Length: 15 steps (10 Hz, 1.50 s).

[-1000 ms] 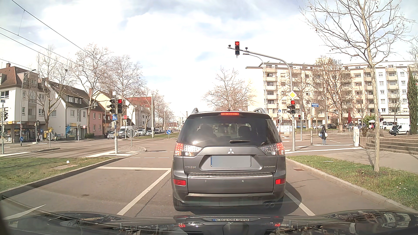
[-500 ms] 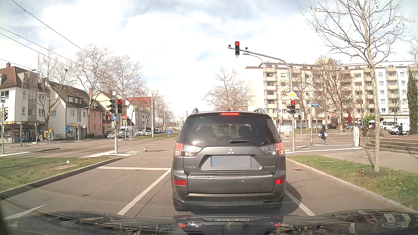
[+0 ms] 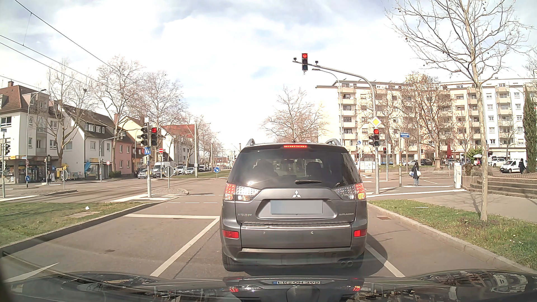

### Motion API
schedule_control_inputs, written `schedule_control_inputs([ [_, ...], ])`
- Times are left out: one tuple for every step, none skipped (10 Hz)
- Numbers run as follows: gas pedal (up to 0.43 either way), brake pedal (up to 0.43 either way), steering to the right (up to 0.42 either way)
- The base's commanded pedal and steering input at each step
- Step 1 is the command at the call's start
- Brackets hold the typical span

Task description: Follow the waypoints while adhering to traffic rules and regulations

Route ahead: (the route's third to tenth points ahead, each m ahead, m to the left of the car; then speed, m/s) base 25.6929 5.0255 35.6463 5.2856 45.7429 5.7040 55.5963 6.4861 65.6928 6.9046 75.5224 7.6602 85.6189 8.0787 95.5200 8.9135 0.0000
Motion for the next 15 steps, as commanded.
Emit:
schedule_control_inputs([
  [0.0,0.305,0.0],
  [0.0,0.311,0.0],
  [0.0,0.305,0.0],
  [0.0,0.305,0.0],
  [0.0,0.299,0.0],
  [0.0,0.305,0.0],
  [0.0,0.305,0.0],
  [0.0,0.305,0.0],
  [0.0,0.305,0.0],
  [0.0,0.305,0.0],
  [0.0,0.305,0.0],
  [0.0,0.311,0.0],
  [0.0,0.305,0.0],
  [0.0,0.305,0.0],
  [0.0,0.305,0.0],
])
